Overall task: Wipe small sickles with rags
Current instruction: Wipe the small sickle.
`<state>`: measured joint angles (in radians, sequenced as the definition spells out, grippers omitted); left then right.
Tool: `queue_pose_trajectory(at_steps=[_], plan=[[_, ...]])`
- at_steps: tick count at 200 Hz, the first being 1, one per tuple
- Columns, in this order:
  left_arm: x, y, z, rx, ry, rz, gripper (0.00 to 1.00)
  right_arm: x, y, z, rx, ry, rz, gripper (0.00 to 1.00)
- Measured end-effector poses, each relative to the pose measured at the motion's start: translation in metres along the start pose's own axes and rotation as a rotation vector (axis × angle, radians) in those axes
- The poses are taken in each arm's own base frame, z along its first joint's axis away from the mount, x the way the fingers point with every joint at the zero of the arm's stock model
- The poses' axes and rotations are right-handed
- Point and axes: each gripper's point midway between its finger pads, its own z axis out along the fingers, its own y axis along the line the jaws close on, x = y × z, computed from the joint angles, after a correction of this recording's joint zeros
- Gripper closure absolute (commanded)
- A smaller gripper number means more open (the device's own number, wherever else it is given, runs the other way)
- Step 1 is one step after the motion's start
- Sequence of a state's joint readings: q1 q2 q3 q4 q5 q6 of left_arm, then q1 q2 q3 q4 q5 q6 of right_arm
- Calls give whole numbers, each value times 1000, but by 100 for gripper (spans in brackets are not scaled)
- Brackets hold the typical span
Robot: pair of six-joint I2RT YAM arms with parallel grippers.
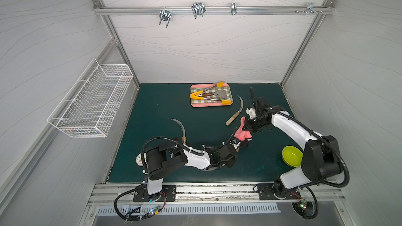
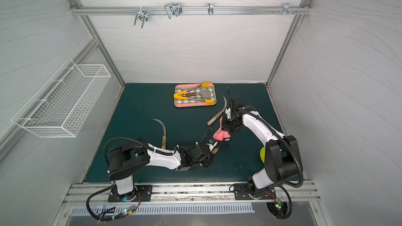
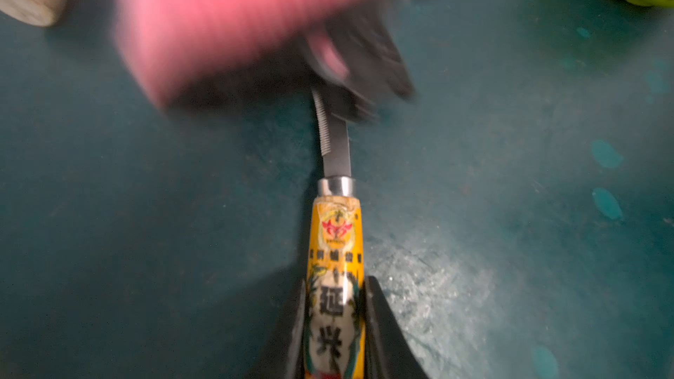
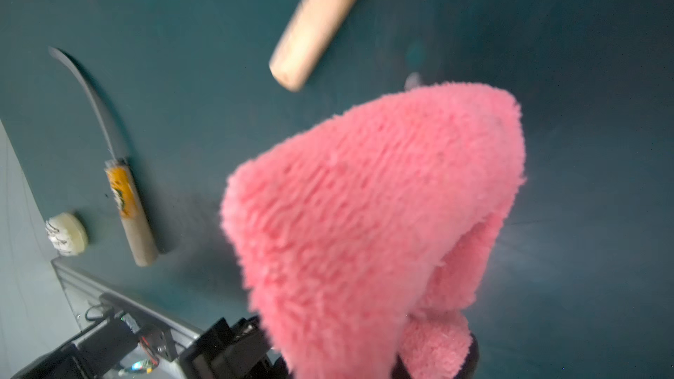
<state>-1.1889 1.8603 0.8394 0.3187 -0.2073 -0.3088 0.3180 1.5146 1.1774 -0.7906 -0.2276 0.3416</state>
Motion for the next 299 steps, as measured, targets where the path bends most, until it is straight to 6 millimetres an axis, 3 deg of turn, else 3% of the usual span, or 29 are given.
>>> queue_pose_trajectory(at_steps=[18, 34, 47, 69, 95, 174, 224, 261, 299], plan=[[0, 0, 1, -3, -4, -1, 100, -34, -4, -17, 48, -71, -33, 92], [-1, -1, 1, -5, -9, 0, 100, -49, -17, -11, 98, -72, -41, 93], [-2, -1, 2, -7, -12, 0, 100, -51, -30, 8, 133, -24, -33, 93], [-3, -2, 4, -7, -15, -1, 100, -35, -48, 56, 171, 118, -19, 93], [-5, -3, 6, -5, -17, -1, 100, -18, -54, 96, 197, 236, -30, 93], [-6, -1, 6, -18, -24, -10, 100, -3, -46, 96, 225, 149, -73, 89], [-5, -1, 5, -25, -31, -4, 100, 73, -6, 94, 152, 206, -116, 88], [-3, -4, 4, -35, -44, 33, 100, 79, -3, 91, 119, 148, -58, 88], [-3, -10, 2, -22, -56, 47, 100, 81, -3, 74, 131, 148, -47, 88]])
